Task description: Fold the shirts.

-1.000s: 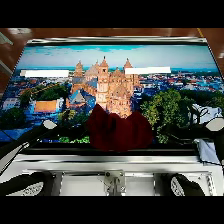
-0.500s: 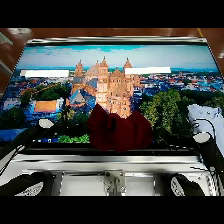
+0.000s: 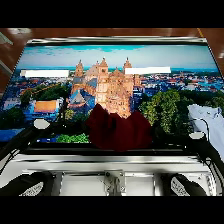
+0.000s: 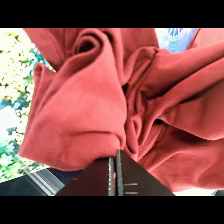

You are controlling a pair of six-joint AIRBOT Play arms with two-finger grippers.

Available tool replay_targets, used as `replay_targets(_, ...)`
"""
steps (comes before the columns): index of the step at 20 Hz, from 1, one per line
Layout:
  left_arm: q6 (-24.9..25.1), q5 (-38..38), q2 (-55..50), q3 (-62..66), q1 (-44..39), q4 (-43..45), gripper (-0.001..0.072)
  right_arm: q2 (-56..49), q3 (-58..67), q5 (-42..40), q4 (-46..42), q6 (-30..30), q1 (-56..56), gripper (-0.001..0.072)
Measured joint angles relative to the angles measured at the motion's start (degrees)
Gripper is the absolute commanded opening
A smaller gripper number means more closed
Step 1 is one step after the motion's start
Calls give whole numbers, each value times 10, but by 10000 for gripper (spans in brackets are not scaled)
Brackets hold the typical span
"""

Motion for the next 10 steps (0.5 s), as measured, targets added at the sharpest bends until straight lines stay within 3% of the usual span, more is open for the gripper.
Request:
replay_targets(1,1,0,2,1,0,0,37,-9,0,-1,8,-6,3,173)
replay_targets(2,1,1,3,2,0,0,37,-15,0,-2,17,-10,8,69)
replay_targets(6,7,8,9,31,5,0,37,-24,18,12,46,-34,31,69)
replay_targets(10,19,7,33,120,54,2,36,20,112,65,50,-70,39,69)
